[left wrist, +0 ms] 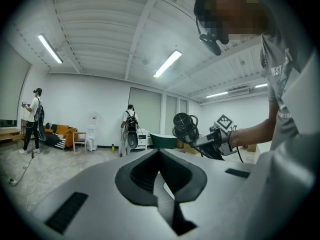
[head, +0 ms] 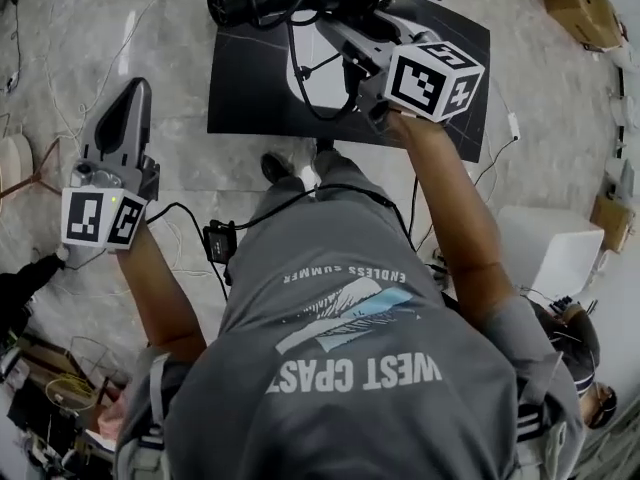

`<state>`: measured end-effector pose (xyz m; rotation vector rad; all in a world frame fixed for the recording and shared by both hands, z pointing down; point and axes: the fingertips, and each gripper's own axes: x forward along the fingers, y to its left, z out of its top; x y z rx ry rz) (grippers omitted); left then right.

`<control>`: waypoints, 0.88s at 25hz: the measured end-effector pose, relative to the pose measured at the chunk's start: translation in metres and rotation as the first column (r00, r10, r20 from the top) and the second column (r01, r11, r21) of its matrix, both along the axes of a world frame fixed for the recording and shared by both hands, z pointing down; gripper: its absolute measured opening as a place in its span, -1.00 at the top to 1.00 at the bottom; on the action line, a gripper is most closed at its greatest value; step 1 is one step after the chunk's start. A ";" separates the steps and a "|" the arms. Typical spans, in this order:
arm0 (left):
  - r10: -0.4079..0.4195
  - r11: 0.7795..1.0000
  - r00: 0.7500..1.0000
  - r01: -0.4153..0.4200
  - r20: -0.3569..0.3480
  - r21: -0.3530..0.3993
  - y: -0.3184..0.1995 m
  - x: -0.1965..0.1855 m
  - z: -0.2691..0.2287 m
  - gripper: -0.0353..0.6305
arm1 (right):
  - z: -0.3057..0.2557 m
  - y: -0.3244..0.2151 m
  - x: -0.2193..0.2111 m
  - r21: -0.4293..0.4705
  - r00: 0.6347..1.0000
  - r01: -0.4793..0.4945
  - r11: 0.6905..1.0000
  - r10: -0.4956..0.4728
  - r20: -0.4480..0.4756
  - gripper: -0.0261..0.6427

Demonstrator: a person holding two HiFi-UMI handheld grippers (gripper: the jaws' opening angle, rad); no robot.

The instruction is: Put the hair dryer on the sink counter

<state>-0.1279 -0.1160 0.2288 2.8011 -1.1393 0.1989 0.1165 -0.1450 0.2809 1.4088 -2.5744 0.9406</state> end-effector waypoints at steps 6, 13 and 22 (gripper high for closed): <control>-0.070 0.997 0.997 0.071 0.027 -0.023 -0.007 -0.011 0.016 0.85 | 0.028 -0.024 -0.016 -0.040 0.997 0.049 0.998 -0.051 -0.052 0.26; -0.147 0.988 0.989 0.149 0.035 -0.052 -0.024 -0.045 0.040 0.85 | 0.083 -0.047 -0.050 -0.119 0.988 0.119 0.986 -0.130 -0.089 0.26; -0.219 0.969 0.975 0.221 0.028 -0.109 -0.034 -0.068 0.075 0.85 | 0.127 -0.073 -0.076 -0.162 0.971 0.174 0.971 -0.197 -0.134 0.26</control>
